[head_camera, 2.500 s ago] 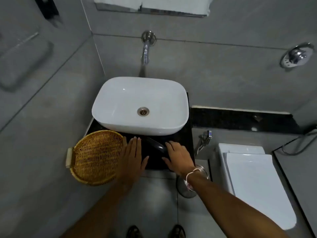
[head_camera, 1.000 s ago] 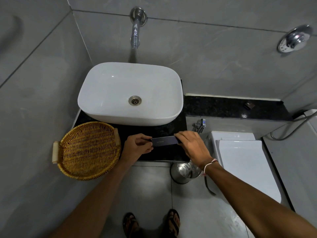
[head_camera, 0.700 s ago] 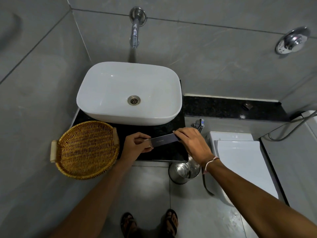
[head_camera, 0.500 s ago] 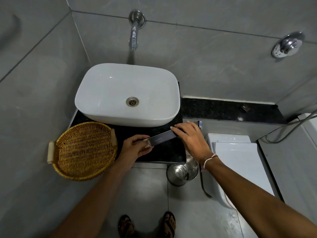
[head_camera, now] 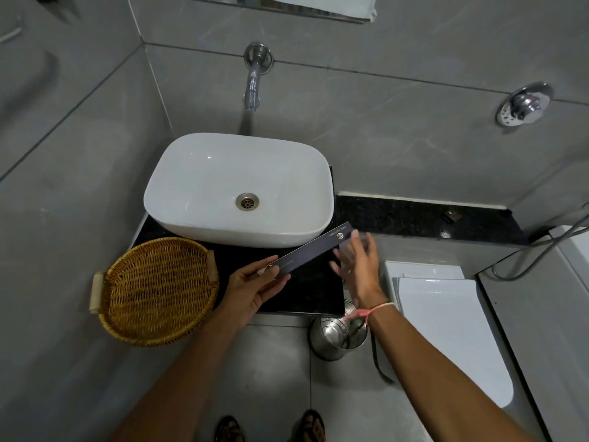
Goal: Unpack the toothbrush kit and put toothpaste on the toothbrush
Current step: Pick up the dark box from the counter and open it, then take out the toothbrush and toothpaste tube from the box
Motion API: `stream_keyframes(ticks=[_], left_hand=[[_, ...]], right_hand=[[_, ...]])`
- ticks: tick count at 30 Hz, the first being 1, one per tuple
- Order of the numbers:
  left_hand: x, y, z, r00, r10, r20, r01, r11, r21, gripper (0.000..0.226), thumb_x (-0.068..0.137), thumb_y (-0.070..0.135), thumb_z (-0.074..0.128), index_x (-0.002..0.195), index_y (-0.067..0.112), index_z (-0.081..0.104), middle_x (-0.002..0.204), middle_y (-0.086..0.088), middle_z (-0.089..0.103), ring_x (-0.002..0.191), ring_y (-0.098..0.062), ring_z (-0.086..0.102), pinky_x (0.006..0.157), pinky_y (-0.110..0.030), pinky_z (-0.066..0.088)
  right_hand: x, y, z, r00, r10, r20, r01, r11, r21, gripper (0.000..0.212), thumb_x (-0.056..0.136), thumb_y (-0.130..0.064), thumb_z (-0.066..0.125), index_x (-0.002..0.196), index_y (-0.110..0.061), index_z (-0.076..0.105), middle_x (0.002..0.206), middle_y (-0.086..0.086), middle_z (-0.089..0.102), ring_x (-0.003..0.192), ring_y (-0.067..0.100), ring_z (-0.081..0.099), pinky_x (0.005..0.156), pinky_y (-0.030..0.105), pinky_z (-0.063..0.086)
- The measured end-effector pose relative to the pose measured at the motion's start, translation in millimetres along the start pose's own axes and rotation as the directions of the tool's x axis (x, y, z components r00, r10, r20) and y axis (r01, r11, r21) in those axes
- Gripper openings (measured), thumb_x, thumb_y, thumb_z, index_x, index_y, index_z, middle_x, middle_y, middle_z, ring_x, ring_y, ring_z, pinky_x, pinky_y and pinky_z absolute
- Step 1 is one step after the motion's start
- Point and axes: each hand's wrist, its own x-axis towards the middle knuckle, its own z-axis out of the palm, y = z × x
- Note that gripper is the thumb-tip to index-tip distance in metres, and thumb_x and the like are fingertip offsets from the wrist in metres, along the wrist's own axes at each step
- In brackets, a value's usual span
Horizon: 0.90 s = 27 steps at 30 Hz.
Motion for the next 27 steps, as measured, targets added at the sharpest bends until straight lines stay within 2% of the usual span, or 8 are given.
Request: stream_keyframes(ticks=[1,3,9,13,21,23,25,27], left_hand=[[-0.4,-1.1,2.9,1.000,-0.015,0.016,0.016,1.000,-0.026,0.035,0.076,0.004,0.076,0.110,0.008,0.076,0.111,-0.020,0.078,0.096,-0.035,0.077,0.073,-0.030,0.064],[0.7,-3.6,8.9,0.997,-0.044,0.057,0.049,0.996,-0.080,0.036,0.079,0.008,0.074,0.115,0.008,0.074,0.116,-0.021,0.076,0.099,-0.034,0.076,0.074,-0.030,0.064],[12.2,-11.0,21.8,0.982,-0.169,0.090,0.191,0.884,-0.427,0.046,0.094,0.036,0.061,0.124,0.002,0.068,0.121,-0.024,0.073,0.108,-0.034,0.073,0.084,-0.040,0.064],[13.2,-15.6,9.2,0.975,-0.217,0.044,0.201,0.783,-0.588,0.046,0.099,0.035,0.056,0.110,-0.008,0.070,0.105,-0.028,0.076,0.097,-0.035,0.077,0.073,-0.044,0.065],[14.1,-26.3,-2.2,0.982,-0.185,-0.039,0.144,0.866,-0.478,0.024,0.090,0.018,0.066,0.098,0.000,0.080,0.100,-0.019,0.080,0.093,-0.029,0.078,0.081,-0.038,0.063],[11.7,-24.5,-7.1,0.989,-0.107,-0.099,0.070,0.943,-0.325,0.018,0.091,0.012,0.067,0.105,0.008,0.076,0.100,-0.009,0.082,0.095,-0.020,0.078,0.079,-0.030,0.062],[8.2,-20.0,-14.3,0.987,-0.086,-0.138,0.042,0.955,-0.295,0.017,0.091,0.011,0.069,0.105,0.003,0.077,0.108,-0.017,0.079,0.101,-0.024,0.076,0.075,-0.026,0.062],[3.4,-9.1,-18.7,0.984,-0.067,-0.163,0.026,0.969,-0.245,0.012,0.088,0.007,0.072,0.097,0.004,0.080,0.110,-0.024,0.076,0.102,-0.030,0.076,0.072,-0.024,0.063]], right_hand=[[-1.1,-5.9,4.1,0.995,0.061,0.074,-0.072,0.987,0.144,0.050,0.097,-0.032,0.063,0.142,-0.024,0.043,0.139,0.016,0.059,0.118,0.030,0.066,0.098,0.047,0.055],[-7.5,-18.7,12.0,0.993,-0.033,0.117,0.018,0.992,0.126,0.034,0.096,-0.016,0.065,0.128,-0.015,0.054,0.121,0.024,0.069,0.105,0.030,0.073,0.091,0.048,0.060],[-31.9,-61.4,38.3,0.887,-0.446,0.116,0.458,0.883,-0.100,0.048,0.091,-0.012,0.072,0.134,-0.019,0.051,0.093,0.026,0.073,0.092,0.042,0.073,0.083,0.056,0.062],[-52.6,-67.5,70.7,0.808,-0.533,0.250,0.580,0.794,-0.182,0.046,0.089,-0.013,0.074,0.126,-0.035,0.057,0.082,0.006,0.073,0.073,0.019,0.069,0.082,0.062,0.060],[-45.0,-63.4,52.5,0.829,-0.538,0.152,0.559,0.798,-0.224,0.044,0.090,-0.015,0.073,0.129,-0.028,0.055,0.074,0.002,0.071,0.064,0.017,0.065,0.079,0.066,0.059],[-42.6,-61.2,49.9,0.846,-0.521,0.118,0.534,0.817,-0.220,0.044,0.090,-0.014,0.073,0.129,-0.021,0.054,0.080,0.015,0.073,0.068,0.036,0.068,0.082,0.067,0.057],[-37.8,-58.6,46.8,0.875,-0.481,0.056,0.483,0.856,-0.185,0.043,0.091,-0.011,0.072,0.128,-0.013,0.051,0.082,0.031,0.065,0.073,0.039,0.063,0.087,0.069,0.054],[-29.0,-55.3,38.9,0.912,-0.409,-0.037,0.399,0.904,-0.152,0.039,0.090,-0.008,0.072,0.123,-0.008,0.051,0.080,0.023,0.060,0.079,0.030,0.058,0.088,0.059,0.056]])
